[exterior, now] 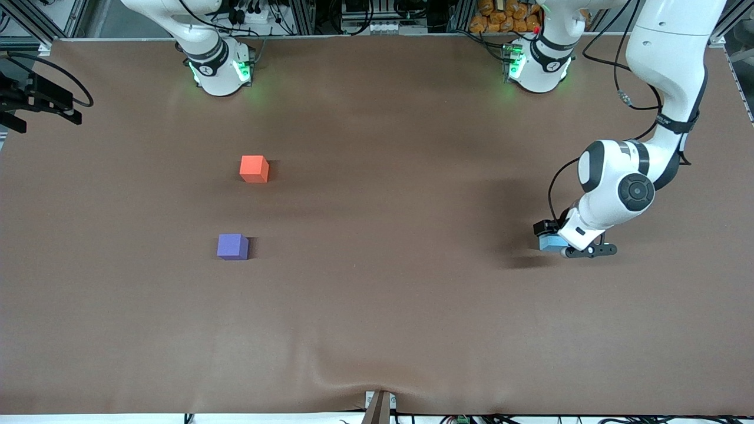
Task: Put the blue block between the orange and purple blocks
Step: 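Close the left gripper on the light-blue block and lift it, then carry the light-blue block with the left gripper toward the orange block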
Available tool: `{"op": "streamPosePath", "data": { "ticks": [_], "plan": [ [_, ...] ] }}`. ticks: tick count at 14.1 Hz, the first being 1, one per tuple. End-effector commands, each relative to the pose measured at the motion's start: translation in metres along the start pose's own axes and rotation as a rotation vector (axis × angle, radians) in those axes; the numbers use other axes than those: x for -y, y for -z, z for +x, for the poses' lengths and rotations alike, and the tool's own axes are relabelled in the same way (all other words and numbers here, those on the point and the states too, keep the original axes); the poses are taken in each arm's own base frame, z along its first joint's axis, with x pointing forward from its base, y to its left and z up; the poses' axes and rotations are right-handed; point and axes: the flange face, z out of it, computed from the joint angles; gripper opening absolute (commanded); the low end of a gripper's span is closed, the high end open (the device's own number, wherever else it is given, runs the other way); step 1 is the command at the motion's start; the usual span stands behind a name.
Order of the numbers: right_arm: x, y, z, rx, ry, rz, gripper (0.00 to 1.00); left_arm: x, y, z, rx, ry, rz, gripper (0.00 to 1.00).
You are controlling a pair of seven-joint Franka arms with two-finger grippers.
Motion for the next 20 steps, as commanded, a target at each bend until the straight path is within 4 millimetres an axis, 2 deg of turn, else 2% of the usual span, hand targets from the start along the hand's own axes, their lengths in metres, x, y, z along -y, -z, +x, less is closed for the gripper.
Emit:
{"op": "streamPosePath", "data": {
  "ticks": [1,2,3,4,5,7,8,10,12,14,16,18,20],
  "plan": [
    [-0.001,0.004,0.000,0.000,0.005,0.020,1.00,-0.003,-0.007,0.008,-0.030,-0.017,-0.005,1.00],
    [-0.002,0.004,0.000,0.001,0.004,0.019,1.00,-0.003,-0.010,0.009,-0.036,-0.018,-0.006,1.00],
    [-0.002,0.005,0.000,-0.001,0.004,0.019,1.00,-0.003,-0.011,0.008,-0.035,-0.022,-0.005,0.72],
    [-0.003,0.004,0.000,0.002,0.003,0.019,1.00,-0.006,-0.010,0.008,-0.036,-0.027,-0.005,0.26],
    [-0.003,0.004,0.000,0.002,0.002,0.019,1.00,-0.010,-0.009,0.006,-0.033,-0.035,-0.003,0.00],
    [-0.003,0.003,0.000,0.004,0.001,0.020,1.00,-0.026,-0.004,0.004,-0.037,-0.047,-0.002,0.00],
    [-0.003,0.003,0.000,0.004,0.001,0.020,1.00,-0.034,0.008,0.003,-0.047,-0.048,-0.004,0.00],
    [-0.002,0.004,0.000,0.002,0.003,0.019,1.00,-0.082,0.030,-0.005,-0.026,-0.050,-0.006,0.00],
    [-0.003,0.004,0.000,0.002,0.002,0.019,1.00,-0.157,0.046,-0.019,-0.011,-0.103,-0.008,0.00],
    [-0.002,0.003,0.001,0.002,0.004,0.019,1.00,-0.248,0.059,-0.045,-0.016,-0.133,-0.010,0.00],
    [-0.001,0.003,0.001,0.002,0.006,0.019,1.00,-0.332,0.057,-0.067,-0.026,-0.118,-0.027,0.00],
    [-0.001,0.004,0.001,0.001,0.006,0.019,1.00,-0.399,0.049,-0.078,-0.036,-0.122,-0.049,0.00],
    [0.000,0.004,0.001,0.001,0.007,0.020,1.00,-0.454,0.041,-0.090,-0.051,-0.152,-0.082,0.00]
  ]
}}
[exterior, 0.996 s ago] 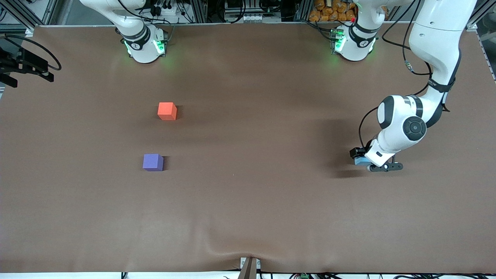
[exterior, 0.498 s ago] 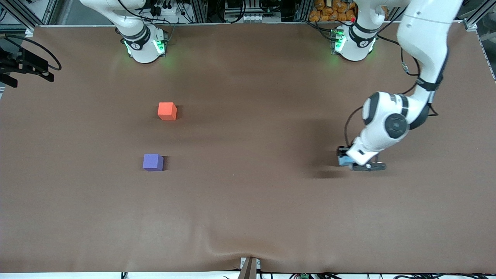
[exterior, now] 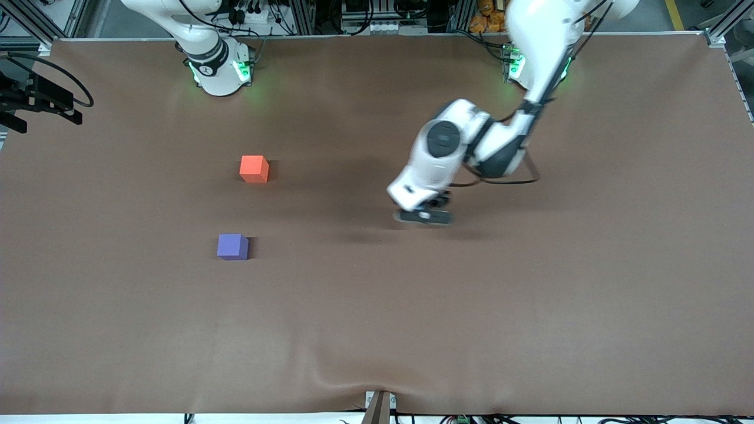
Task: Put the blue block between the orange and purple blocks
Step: 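Carry the light-blue block with the left gripper toward the orange block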
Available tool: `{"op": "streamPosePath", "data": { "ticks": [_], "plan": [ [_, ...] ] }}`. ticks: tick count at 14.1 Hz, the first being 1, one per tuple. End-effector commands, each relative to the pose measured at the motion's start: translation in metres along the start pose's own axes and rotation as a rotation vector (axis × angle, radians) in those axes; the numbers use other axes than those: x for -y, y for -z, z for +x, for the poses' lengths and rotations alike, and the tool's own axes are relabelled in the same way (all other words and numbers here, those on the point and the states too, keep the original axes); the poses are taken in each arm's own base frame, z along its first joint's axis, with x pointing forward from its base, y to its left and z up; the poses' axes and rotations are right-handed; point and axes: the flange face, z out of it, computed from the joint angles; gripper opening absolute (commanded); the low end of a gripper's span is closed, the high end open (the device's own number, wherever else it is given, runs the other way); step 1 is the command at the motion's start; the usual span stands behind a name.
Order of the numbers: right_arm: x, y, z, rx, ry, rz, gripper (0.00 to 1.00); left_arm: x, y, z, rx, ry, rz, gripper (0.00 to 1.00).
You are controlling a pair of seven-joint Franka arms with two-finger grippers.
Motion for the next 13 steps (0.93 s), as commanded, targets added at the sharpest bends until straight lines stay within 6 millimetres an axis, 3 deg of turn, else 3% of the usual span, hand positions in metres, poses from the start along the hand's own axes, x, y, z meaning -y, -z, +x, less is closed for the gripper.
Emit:
{"op": "streamPosePath", "data": {
  "ticks": [1,3,6,10,11,12,13],
  "plan": [
    [0.000,0.004,0.001,-0.001,0.008,0.019,1.00,-0.059,-0.025,0.021,-0.013,0.016,-0.035,0.00],
    [0.001,0.004,0.001,-0.002,0.008,0.025,1.00,-0.103,-0.034,0.013,-0.048,0.074,-0.055,0.00],
    [0.004,0.004,0.002,-0.002,0.013,0.024,1.00,-0.124,-0.057,-0.001,-0.067,0.036,-0.025,0.00],
    [0.010,0.001,0.005,0.007,0.026,0.024,1.00,-0.145,-0.109,-0.030,-0.071,-0.007,-0.018,0.00],
    [0.010,0.000,0.005,0.008,0.025,0.025,1.00,-0.144,-0.109,-0.029,-0.077,-0.012,-0.019,0.14],
    [0.006,0.000,0.004,0.009,0.017,0.026,1.00,-0.148,-0.109,-0.031,-0.088,-0.022,-0.031,0.99],
    [0.004,-0.002,0.005,0.012,0.015,0.025,1.00,-0.154,-0.104,-0.032,-0.118,-0.021,-0.066,1.00]
  ]
}}
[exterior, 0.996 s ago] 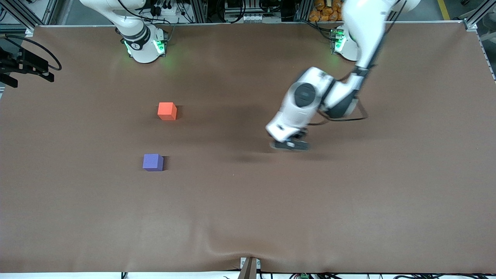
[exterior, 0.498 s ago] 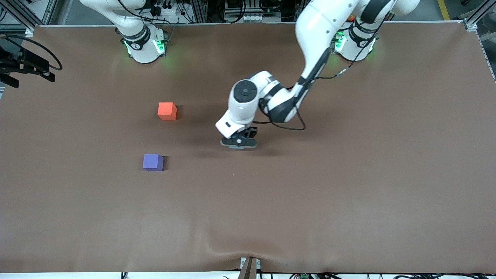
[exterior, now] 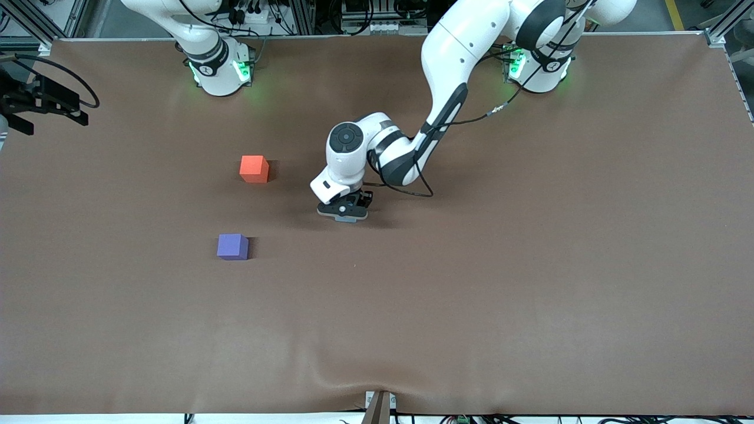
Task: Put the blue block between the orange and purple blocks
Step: 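Carry the light-blue block with the left gripper toward the orange block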
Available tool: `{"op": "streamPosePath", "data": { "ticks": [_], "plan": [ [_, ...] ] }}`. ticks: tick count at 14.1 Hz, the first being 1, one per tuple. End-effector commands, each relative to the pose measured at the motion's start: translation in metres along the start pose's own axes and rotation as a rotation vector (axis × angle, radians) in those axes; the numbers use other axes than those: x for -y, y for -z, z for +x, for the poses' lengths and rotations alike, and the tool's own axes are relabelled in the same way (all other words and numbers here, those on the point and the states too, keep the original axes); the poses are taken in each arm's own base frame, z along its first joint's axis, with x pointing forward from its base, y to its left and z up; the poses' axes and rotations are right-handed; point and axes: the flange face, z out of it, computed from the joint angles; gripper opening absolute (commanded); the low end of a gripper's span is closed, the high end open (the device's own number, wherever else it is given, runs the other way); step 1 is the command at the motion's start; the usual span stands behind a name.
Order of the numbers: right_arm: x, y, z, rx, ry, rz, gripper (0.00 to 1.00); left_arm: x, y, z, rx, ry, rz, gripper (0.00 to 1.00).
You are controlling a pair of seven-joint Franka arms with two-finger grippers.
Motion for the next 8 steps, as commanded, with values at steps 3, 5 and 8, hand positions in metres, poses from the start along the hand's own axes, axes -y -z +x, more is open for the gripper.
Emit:
{"op": "streamPosePath", "data": {
  "ticks": [3,5,8],
  "plan": [
    [-0.006,-0.011,0.014,0.023,-0.002,0.020,1.00,-0.014,0.043,0.015,-0.099,0.007,-0.069,1.00],
    [-0.007,-0.025,0.025,0.047,0.005,0.024,1.00,0.034,0.112,0.061,-0.099,0.059,0.021,1.00],
    [-0.016,-0.095,0.068,0.176,0.009,0.046,1.00,0.107,0.225,0.108,-0.068,0.141,0.067,1.00]
  ]
}}
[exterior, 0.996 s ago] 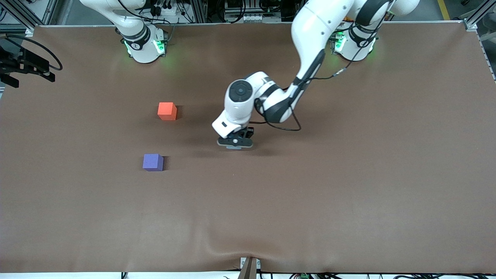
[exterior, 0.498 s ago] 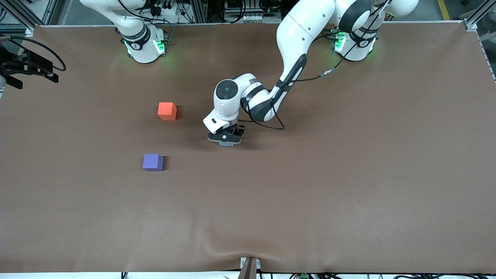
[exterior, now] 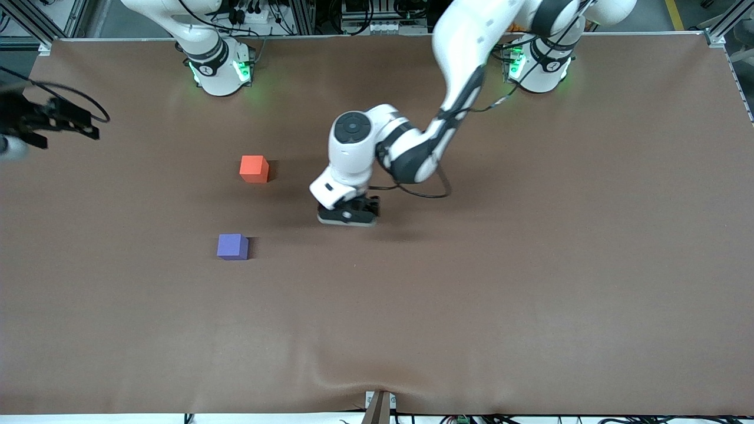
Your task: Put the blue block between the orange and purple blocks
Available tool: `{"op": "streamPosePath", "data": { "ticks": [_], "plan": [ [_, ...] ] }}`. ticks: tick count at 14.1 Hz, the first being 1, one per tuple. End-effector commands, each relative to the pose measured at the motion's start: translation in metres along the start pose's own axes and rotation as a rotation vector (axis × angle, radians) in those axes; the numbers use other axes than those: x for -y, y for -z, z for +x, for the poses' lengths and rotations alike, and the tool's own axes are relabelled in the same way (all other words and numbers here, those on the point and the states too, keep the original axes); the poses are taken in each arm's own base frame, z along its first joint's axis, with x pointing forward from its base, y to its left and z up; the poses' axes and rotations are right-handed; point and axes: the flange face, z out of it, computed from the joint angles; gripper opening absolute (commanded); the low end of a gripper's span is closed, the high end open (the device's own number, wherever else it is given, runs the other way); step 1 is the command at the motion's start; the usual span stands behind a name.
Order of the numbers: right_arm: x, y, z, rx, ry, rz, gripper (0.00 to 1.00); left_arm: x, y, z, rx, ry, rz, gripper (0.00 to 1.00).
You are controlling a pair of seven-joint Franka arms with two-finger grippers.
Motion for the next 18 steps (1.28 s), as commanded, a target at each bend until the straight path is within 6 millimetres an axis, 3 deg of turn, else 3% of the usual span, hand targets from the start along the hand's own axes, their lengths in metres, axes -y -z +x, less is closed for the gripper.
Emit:
{"op": "streamPosePath", "data": {
  "ticks": [1,3,5,8,10,12,14,18],
  "plan": [
    [-0.007,-0.038,0.036,0.071,0.015,0.018,1.00,0.081,0.103,0.044,0.054,0.082,0.065,1.00],
    [0.003,-0.043,0.048,0.029,0.031,0.019,1.00,0.154,0.150,0.077,0.105,0.148,0.116,1.00],
    [0.050,-0.062,0.062,0.031,0.086,-0.001,1.00,0.213,0.203,0.095,0.114,0.095,0.113,1.00],
    [0.125,-0.102,0.082,0.061,-0.031,0.006,1.00,0.293,0.251,0.094,0.233,0.133,0.170,1.00],
    [0.168,-0.126,0.094,0.071,-0.075,0.038,1.00,0.329,0.274,0.098,0.228,0.118,0.159,1.00],
    [0.217,-0.153,0.099,0.037,-0.113,0.023,1.00,0.386,0.288,0.103,0.242,0.051,0.140,1.00],
    [0.256,-0.196,0.102,-0.012,-0.078,0.019,1.00,0.441,0.301,0.101,0.244,0.077,0.128,1.00],
    [0.313,-0.286,0.103,-0.096,-0.123,0.022,1.00,0.486,0.328,0.080,0.226,0.147,0.121,1.00]
  ]
}}
